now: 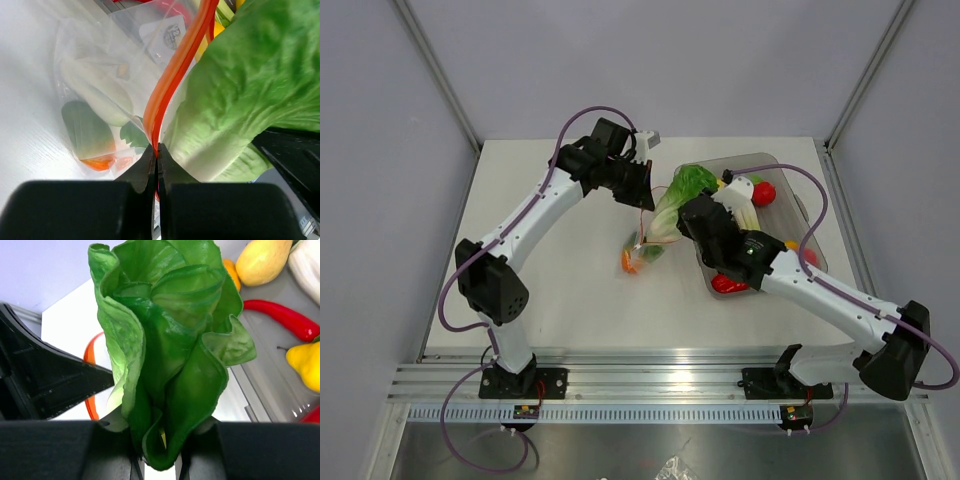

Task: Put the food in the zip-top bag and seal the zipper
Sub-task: Place the fake vegetable in the zipper food storage bag.

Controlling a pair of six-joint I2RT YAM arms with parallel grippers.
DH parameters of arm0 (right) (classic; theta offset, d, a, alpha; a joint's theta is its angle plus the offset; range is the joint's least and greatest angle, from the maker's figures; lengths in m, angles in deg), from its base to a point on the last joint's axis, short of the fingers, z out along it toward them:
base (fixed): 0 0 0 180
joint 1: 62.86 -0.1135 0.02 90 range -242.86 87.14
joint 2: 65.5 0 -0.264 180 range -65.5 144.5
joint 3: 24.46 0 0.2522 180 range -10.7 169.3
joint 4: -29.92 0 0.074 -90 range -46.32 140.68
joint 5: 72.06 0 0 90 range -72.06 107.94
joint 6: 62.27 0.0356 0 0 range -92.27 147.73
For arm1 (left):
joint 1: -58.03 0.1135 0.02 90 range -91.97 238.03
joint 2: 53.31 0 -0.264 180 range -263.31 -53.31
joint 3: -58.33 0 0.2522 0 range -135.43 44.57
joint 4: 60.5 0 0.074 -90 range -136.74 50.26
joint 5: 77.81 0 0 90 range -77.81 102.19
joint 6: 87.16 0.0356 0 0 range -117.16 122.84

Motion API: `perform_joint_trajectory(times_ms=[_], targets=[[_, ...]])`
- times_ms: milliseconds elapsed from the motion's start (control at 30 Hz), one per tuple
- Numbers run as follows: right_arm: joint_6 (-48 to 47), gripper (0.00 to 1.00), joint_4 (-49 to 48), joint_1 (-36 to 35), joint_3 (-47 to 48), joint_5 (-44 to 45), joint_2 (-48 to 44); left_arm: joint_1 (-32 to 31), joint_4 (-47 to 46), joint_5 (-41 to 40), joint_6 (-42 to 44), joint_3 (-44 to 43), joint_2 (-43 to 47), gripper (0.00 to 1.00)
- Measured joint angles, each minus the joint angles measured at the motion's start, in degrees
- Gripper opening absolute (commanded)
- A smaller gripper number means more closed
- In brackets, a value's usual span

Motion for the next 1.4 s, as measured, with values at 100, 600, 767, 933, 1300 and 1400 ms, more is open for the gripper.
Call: perform_joint_trajectory(times_ms=[100,600,767,933,1300,1400], targets=[[-1.16,0.06,-0.07,-0.02,1.05,1.57,-0.50,0.00,0.00,0.00,0.02,0.00,-0.07,0.00],[-13.99,0.06,-11.50,-0.04,2.73,-0.09,-4.26,0.00,0.04,-0.02,0.35,0.00,-0.76,0.00],[-13.46,0.05,-13.38,0.00,1.38,-0.39,0.68,0.31,1.03,-1.18,1.09,0.17,-0.76,0.00],[-11.58,0.05,-15.50,-0.02,0.28,-0.37,3.32,1.46,2.84,-2.86,1.31,0.55,-0.83,0.00],[-9.77,0.05,-14.16,-0.31,0.22,3.28,8.41,2.01,2.93,-4.92,1.75,3.28,-0.94,0.00],[-9.79,0.05,-11.89,-0.33,-1.01,4.26,8.44,1.99,2.03,-2.97,1.49,3.32,-0.92,0.00]])
